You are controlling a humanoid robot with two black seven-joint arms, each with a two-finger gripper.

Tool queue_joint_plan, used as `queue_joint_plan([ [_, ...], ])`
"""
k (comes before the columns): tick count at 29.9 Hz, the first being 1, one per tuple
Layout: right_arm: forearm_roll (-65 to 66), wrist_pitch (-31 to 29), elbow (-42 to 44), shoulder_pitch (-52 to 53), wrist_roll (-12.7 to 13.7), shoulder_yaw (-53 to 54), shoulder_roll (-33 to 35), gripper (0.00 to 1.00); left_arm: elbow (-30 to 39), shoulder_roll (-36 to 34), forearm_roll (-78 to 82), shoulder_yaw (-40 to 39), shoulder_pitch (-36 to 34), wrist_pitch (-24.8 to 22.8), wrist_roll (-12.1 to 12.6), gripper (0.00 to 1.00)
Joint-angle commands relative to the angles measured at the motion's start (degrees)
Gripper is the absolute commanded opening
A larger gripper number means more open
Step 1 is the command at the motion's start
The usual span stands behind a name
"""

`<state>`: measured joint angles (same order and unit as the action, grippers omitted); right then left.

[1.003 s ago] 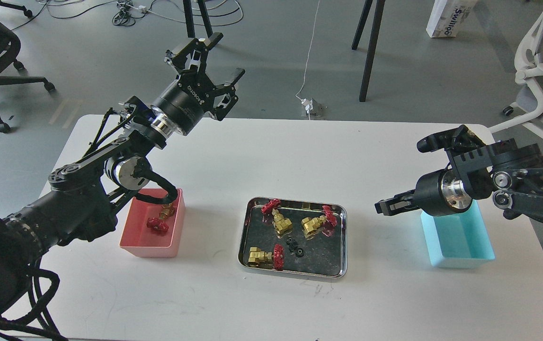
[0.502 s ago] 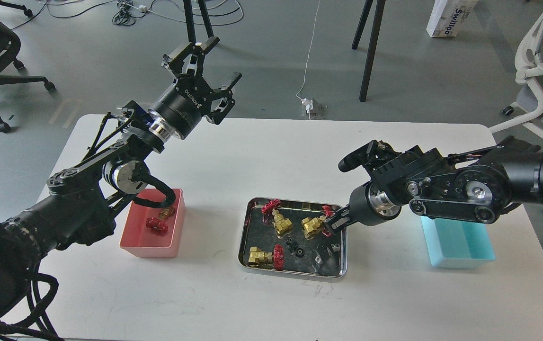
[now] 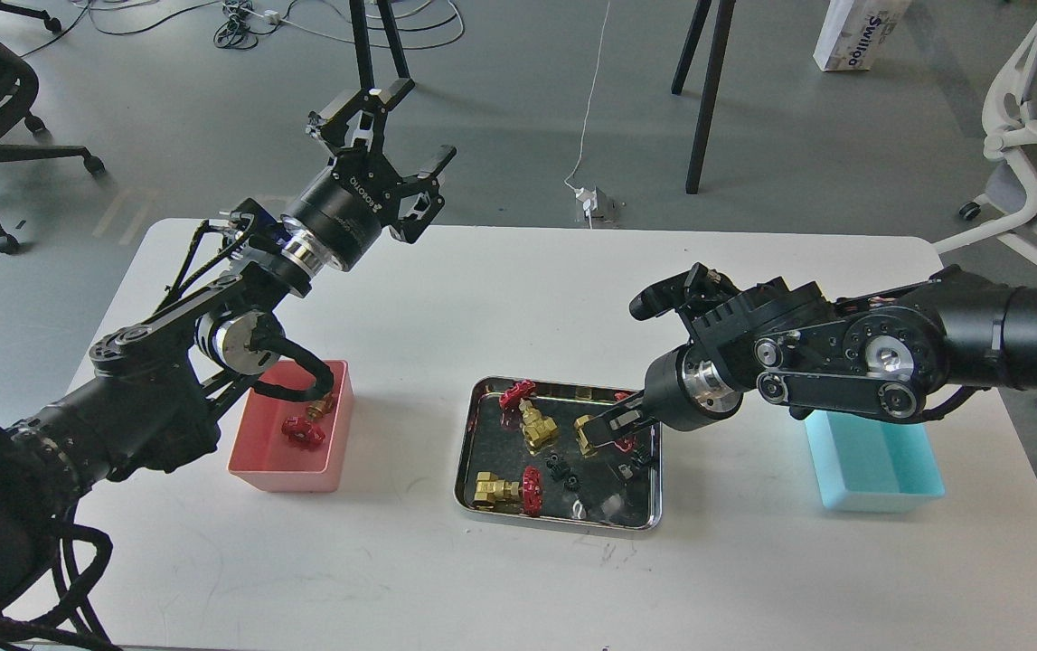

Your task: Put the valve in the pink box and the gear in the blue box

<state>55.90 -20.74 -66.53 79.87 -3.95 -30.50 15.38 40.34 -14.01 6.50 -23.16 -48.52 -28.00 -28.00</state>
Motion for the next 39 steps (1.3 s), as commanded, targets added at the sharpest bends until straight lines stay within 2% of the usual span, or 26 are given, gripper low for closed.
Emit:
queue_joint_plan([
  [1, 0.3, -0.1, -0.1, -0.1, 0.0, -0.6, 0.1, 0.58, -0.1, 0.0, 0.0, 0.0, -0.1, 0.0, 0.0, 0.82],
  [10, 1.1, -0.1, 0.2, -0.9, 0.0, -1.5, -1.8, 0.55, -0.1, 0.1, 0.0, 0.0, 0.2, 0.0, 0.0, 0.82],
  [22, 2.7, 0.0, 3.3, -0.9, -0.1, -4.8, -5.9, 0.47, -0.1, 0.0, 0.0, 0.0, 0.3, 0.0, 0.0, 0.83],
  [39, 2.8, 0.0, 10.3, -3.0, -0.1, -6.4, -15.4, 0.46, -1.0, -0.1, 0.0, 0.0, 0.6, 0.0, 0.0, 0.83],
])
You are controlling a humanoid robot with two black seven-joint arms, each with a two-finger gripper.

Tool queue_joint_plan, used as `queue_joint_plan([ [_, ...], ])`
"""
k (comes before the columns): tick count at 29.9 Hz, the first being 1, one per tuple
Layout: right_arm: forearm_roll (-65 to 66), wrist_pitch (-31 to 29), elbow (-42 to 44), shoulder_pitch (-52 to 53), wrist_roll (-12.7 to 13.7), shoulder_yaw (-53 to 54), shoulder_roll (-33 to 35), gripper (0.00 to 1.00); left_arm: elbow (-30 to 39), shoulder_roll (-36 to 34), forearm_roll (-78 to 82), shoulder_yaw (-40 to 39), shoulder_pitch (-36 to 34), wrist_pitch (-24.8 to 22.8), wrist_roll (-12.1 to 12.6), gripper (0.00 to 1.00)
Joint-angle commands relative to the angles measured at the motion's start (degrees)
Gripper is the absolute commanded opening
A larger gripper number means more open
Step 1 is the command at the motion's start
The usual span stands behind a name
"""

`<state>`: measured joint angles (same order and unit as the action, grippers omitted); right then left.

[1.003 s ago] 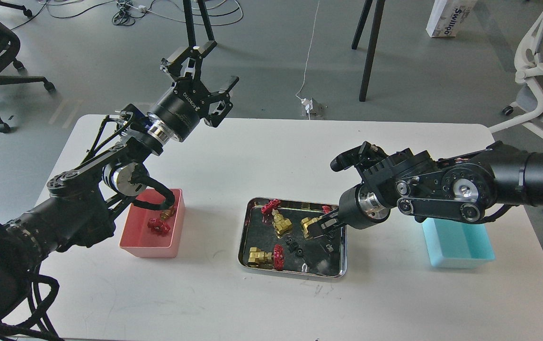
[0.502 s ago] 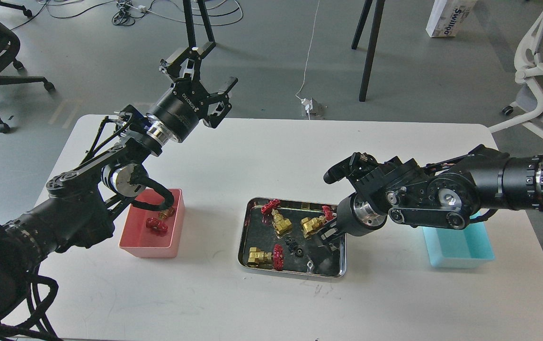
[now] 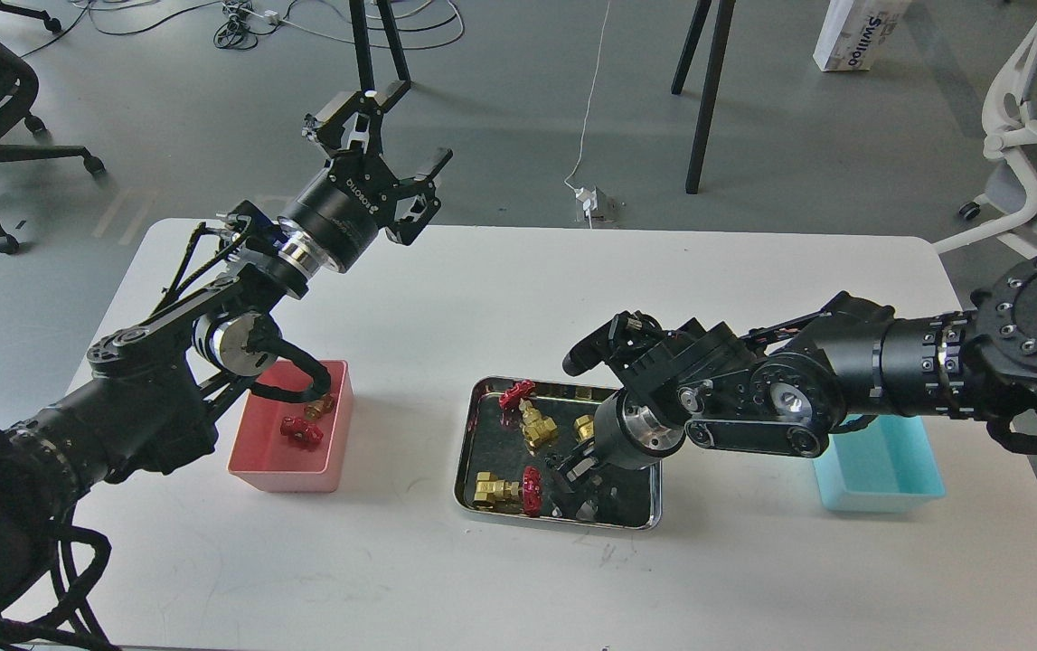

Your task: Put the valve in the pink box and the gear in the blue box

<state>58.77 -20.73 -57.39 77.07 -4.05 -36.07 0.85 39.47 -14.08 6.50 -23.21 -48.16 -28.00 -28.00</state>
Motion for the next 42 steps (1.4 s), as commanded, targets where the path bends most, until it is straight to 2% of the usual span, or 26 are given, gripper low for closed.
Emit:
queue_joint_plan([
  [1, -0.1, 0.0, 1.2, -0.3, 0.0, -1.0, -0.8, 0.46, -0.1, -0.1, 0.0, 0.0, 0.3, 0.0, 0.0, 0.83],
  [25, -0.3, 0.6, 3.1, -2.0, 0.0, -0.8, -0.8, 0.38, -0.4, 0.1, 0.0, -0.1, 0.6, 0.0, 0.0, 0.84],
  [42, -0.5, 0.5, 2.8, -1.8, 0.0, -0.6, -0.8, 0.22, -1.1, 0.3, 0.0, 0.0, 0.8, 0.0, 0.0, 0.84],
])
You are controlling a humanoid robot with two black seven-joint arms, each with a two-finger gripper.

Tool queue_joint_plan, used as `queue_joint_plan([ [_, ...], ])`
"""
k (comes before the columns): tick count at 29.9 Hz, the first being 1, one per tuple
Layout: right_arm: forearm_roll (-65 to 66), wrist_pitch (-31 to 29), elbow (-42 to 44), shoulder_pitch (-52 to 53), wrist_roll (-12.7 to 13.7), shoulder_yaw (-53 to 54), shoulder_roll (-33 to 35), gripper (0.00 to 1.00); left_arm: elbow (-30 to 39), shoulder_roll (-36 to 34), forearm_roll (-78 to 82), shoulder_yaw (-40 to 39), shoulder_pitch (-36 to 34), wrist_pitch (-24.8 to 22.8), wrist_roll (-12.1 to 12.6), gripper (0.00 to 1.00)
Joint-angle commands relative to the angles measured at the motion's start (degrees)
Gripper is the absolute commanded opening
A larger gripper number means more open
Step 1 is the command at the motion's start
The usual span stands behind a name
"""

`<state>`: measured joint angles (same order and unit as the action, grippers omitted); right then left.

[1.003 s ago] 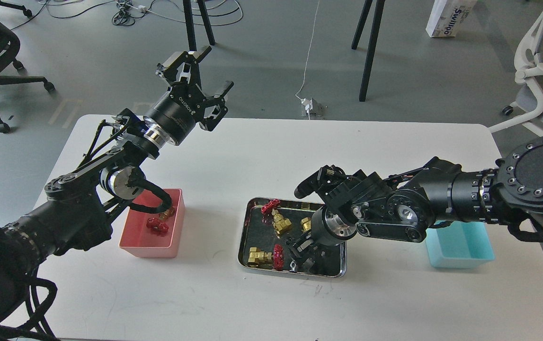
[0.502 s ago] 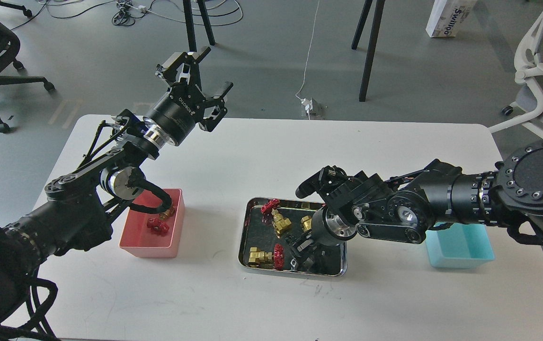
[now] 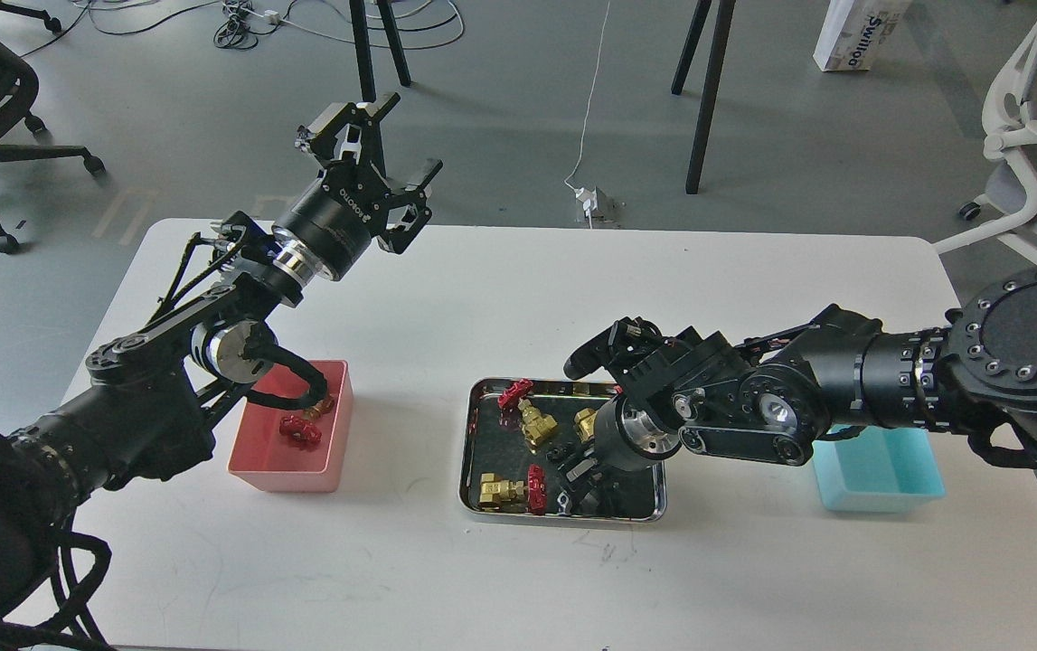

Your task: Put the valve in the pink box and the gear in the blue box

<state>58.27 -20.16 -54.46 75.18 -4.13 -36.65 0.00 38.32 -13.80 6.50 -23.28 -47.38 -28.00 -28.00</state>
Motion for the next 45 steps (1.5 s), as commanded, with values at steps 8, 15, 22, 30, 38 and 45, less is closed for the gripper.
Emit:
queue_joint_plan([
  [8, 0.0, -0.2, -0.4, 0.1, 0.1, -0.2, 0.0, 0.20, 0.0, 0.3, 0.0, 0.2, 0.0, 0.0, 0.0, 0.85],
  [15, -0.2, -0.1, -0.3, 0.4, -0.1, 0.1, 0.0, 0.38, 0.0, 0.4, 0.0, 0.1, 0.2, 0.0, 0.0, 0.85],
  [22, -0.2, -0.1, -0.3, 0.3, -0.4, 0.1, 0.0, 0.44, 0.0, 0.3, 0.0, 0.1, 0.2, 0.0, 0.0, 0.85],
  [30, -0.1, -0.1, -0.4, 0.0, -0.3, -0.3, 0.0, 0.42, -0.2, 0.3, 0.0, 0.1, 0.3, 0.0, 0.0, 0.85],
  [38, 0.0, -0.2, -0.7, -0.4, -0.3, -0.5, 0.0, 0.36, -0.2, 0.2, 0.0, 0.1, 0.3, 0.0, 0.0, 0.85],
  [45, 0.3, -0.5, -0.9, 0.0, -0.4, -0.5, 0.0, 0.21, -0.2, 0.2, 0.0, 0.1, 0.3, 0.0, 0.0, 0.86],
])
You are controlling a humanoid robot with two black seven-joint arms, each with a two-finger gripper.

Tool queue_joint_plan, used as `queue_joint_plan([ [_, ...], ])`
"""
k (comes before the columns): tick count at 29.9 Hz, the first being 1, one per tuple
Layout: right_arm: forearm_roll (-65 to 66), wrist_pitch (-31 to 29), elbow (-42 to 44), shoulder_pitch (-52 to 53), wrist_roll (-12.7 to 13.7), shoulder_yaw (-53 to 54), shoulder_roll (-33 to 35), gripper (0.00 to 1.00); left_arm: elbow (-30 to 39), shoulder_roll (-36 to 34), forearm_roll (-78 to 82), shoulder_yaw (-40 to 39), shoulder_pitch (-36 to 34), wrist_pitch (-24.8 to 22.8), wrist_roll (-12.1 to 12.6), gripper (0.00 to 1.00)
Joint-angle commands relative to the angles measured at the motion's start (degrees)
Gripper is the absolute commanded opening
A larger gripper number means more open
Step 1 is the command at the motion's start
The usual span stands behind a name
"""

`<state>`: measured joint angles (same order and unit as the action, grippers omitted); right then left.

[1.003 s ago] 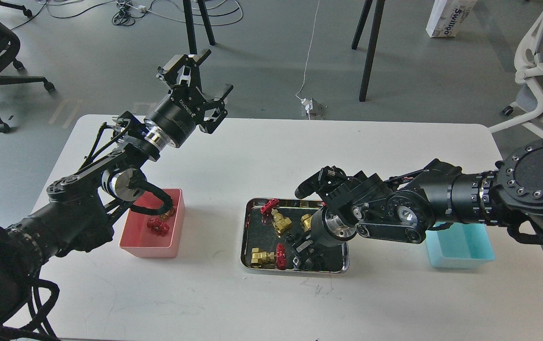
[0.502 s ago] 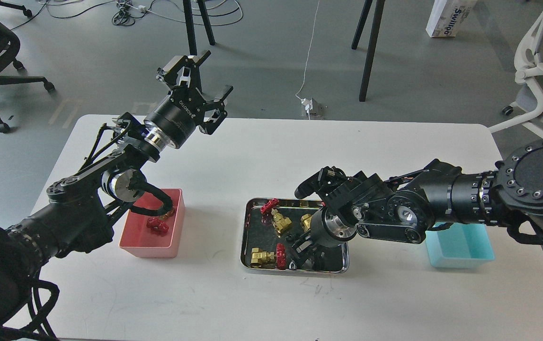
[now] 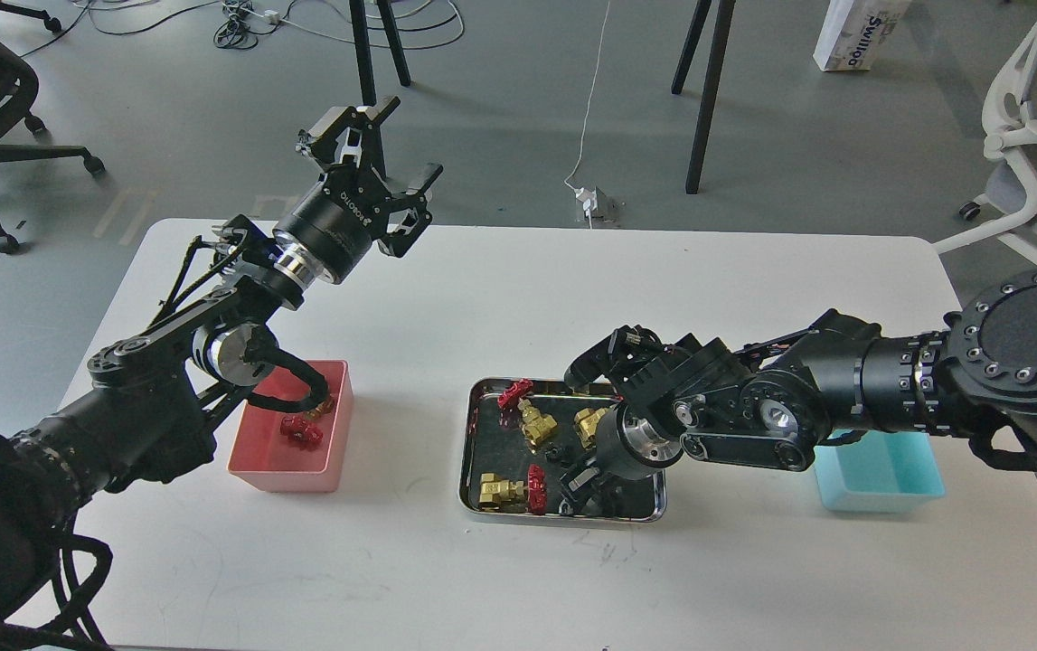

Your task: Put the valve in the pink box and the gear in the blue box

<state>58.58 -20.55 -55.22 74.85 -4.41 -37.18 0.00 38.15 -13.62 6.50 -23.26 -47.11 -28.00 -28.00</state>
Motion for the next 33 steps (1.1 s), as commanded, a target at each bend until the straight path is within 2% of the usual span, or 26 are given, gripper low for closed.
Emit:
queue_joint_plan([
  [1, 0.0, -0.3, -0.2, 0.4, -0.1, 0.0, 0.0, 0.19, 0.0, 0.0, 0.0, 0.0, 0.0, 0.0, 0.0, 0.86],
  [8, -0.4, -0.5, -1.0, 1.1, -0.1, 0.0, 0.0, 0.12, 0.0, 0.0, 0.0, 0.0, 0.0, 0.0, 0.0, 0.86],
  [15, -1.5, -0.4, -8.0, 6.7, 0.0, 0.4, 0.8, 0.11, 0.0, 0.0, 0.0, 0.1, 0.0, 0.0, 0.0, 0.86],
  [26, -1.9, -0.5, -21.2, 14.3, -0.1, 0.7, 26.9, 0.11, 0.1, 0.3, 0.0, 0.1, 0.0, 0.0, 0.0, 0.86],
  [33, -1.2, -0.5, -26.7, 15.6, -0.1, 0.9, 40.3, 0.11, 0.1, 1.2, 0.0, 0.2, -0.2, 0.0, 0.0, 0.86],
])
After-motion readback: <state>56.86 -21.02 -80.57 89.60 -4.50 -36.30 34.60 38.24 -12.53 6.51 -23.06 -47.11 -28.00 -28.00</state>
